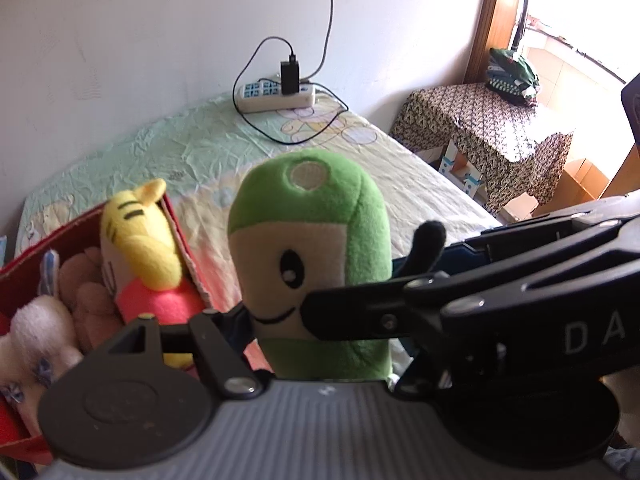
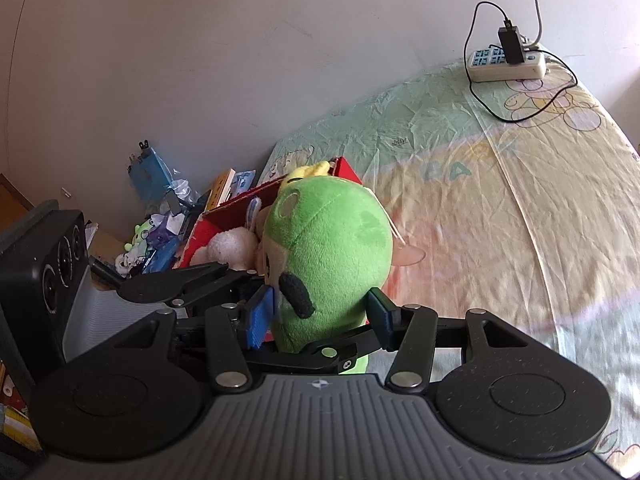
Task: Organize objects
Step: 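Carry the green plush with both grippers over the red box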
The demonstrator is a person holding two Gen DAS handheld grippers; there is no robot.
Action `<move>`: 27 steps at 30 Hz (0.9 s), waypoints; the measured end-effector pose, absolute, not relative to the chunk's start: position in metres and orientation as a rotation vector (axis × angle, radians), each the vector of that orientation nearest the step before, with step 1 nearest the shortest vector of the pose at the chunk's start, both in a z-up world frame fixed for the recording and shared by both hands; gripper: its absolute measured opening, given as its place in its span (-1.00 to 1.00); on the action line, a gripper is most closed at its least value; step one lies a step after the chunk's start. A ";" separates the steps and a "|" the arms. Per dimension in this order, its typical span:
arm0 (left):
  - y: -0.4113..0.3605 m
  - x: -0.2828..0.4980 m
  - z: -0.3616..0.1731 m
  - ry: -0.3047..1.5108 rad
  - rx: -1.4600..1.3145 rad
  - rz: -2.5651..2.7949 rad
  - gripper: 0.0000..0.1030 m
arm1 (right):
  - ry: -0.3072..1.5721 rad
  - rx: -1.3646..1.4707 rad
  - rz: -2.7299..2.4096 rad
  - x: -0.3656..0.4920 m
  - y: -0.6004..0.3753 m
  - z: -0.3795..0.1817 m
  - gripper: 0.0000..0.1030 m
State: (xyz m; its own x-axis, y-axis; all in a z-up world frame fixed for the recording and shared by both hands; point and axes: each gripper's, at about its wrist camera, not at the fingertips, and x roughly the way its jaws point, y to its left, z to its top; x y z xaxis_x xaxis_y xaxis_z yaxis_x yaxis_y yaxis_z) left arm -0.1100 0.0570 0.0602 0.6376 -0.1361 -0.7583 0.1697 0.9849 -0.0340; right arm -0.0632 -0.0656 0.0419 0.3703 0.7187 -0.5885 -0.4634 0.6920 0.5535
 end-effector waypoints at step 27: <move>0.190 -0.149 0.093 0.748 -0.017 0.034 0.36 | 0.773 0.287 0.965 -0.064 0.062 0.058 0.05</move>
